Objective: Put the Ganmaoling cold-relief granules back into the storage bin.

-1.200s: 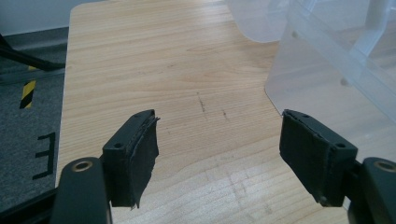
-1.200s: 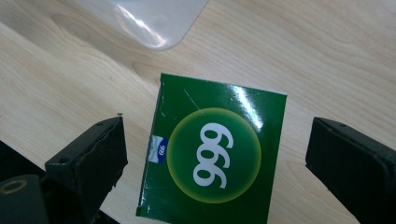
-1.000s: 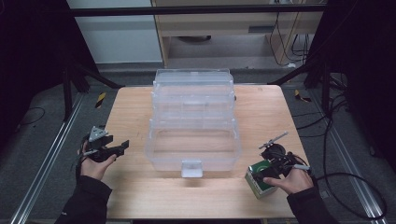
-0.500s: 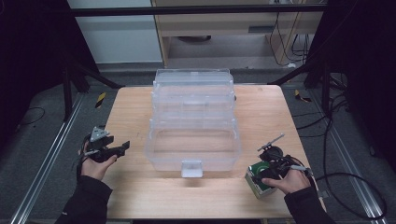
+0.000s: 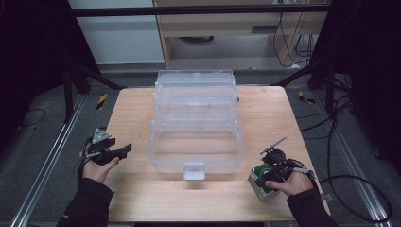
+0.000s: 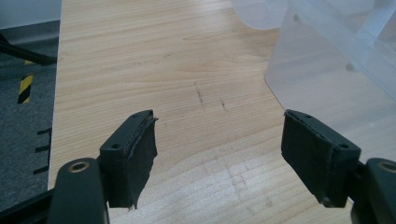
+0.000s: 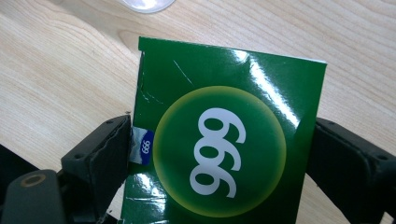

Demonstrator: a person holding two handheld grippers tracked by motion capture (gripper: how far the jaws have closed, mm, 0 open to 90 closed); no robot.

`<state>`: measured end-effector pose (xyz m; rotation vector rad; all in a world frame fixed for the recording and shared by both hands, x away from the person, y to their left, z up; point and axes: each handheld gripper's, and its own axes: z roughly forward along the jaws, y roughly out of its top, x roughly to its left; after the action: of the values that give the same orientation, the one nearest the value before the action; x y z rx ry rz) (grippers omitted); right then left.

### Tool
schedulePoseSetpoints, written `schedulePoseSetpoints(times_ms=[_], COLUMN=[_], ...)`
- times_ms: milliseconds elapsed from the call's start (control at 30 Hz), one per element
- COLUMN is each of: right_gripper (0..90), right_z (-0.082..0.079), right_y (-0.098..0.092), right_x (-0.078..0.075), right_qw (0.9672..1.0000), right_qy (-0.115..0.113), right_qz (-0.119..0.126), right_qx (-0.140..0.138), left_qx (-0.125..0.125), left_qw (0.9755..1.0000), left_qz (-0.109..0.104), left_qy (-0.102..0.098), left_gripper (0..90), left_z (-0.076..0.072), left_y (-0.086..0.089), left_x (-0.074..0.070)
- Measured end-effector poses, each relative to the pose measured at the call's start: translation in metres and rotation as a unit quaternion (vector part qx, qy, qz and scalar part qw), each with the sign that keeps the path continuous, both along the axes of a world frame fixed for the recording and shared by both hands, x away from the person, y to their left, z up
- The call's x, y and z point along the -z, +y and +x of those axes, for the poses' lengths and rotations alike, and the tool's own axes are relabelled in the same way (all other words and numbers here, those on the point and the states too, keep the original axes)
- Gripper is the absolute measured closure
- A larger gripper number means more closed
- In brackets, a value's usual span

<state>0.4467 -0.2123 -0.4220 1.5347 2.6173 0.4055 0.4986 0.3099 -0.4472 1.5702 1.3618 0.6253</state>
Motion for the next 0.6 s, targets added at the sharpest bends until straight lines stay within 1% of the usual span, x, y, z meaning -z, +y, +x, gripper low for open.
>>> schedulePoseSetpoints(times_ms=[100, 200, 433, 600], right_gripper=[11.6, 12.8, 16.8, 17.7], right_z=[0.0008, 0.0018, 0.0039, 0.0049], right_y=[0.0010, 0.0029, 0.0060, 0.0062], right_x=[0.0010, 0.0024, -0.0011, -0.0029], right_qw=[1.0000, 0.9999, 0.9993, 0.9988], right_qy=[0.004, 0.011, 0.026, 0.036], right_qz=[-0.005, -0.010, -0.025, -0.029], right_qx=[0.000, 0.001, -0.007, -0.013], left_qx=[0.003, 0.003, 0.004, 0.004], left_qw=[1.0000, 1.0000, 1.0000, 1.0000], left_qz=[0.005, 0.004, 0.004, 0.005], left_qy=[0.002, 0.002, 0.003, 0.004], left_gripper=[25.6, 25.6, 25.6, 25.6], left_z=[0.0000, -0.0001, 0.0002, 0.0000], left_y=[0.0004, 0.0001, -0.0002, -0.0005], left_x=[0.0003, 0.0001, 0.0007, 0.0009])
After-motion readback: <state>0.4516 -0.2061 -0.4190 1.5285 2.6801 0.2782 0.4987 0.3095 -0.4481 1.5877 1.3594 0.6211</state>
